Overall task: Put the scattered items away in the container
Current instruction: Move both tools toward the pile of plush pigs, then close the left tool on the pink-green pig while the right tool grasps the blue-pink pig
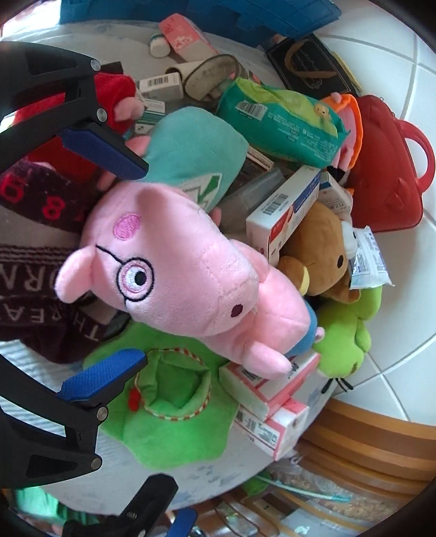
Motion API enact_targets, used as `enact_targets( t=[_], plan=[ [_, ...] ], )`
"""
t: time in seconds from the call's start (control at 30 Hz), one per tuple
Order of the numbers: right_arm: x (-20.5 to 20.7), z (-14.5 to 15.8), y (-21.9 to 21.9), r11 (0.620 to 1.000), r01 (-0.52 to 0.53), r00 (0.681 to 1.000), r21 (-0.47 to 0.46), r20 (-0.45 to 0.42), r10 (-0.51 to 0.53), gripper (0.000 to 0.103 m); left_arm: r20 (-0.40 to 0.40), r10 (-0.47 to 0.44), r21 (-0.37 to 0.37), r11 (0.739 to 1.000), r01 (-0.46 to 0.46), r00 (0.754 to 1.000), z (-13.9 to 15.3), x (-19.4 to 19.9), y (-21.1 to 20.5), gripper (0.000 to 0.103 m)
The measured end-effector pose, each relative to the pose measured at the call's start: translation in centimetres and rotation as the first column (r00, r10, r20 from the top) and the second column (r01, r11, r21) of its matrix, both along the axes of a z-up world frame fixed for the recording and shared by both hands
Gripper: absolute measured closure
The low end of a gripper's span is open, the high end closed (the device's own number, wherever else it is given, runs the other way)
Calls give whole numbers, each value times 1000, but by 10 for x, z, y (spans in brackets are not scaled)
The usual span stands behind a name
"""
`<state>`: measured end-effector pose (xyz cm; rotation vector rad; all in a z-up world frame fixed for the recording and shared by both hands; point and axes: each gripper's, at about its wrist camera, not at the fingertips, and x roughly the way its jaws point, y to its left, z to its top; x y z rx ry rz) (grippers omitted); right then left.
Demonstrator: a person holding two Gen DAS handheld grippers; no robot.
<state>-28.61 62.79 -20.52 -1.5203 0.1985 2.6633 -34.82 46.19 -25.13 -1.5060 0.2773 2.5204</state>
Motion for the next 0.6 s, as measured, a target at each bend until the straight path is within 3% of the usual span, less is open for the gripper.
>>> enact_targets(
  t=[0.1, 0.13, 0.27, 0.43, 0.6],
  plan=[
    [-9, -7, -3, 999, -33, 999, -26, 13, 34, 0, -40, 51, -112, 992, -56, 998, -10, -14, -4, 12],
    [-13, -9, -6, 998, -48, 999, -40, 12, 48, 0, -40, 69, -105, 992, -73, 997, -8, -17, -13, 20],
    [-37, -19, -31, 988, -113, 993, -109, 7, 114, 0, -47, 134, -68, 988, -137, 990, 7, -30, -51, 34],
    [-75, -29, -65, 976, -128, 991, -178, 3, 131, 1, -49, 156, -64, 985, -159, 987, 15, -44, -80, 35],
    [-104, -41, -83, 983, -85, 995, -165, 29, 91, 1, -20, 167, -83, 982, -168, 986, 2, -59, -95, 24]
  ],
)
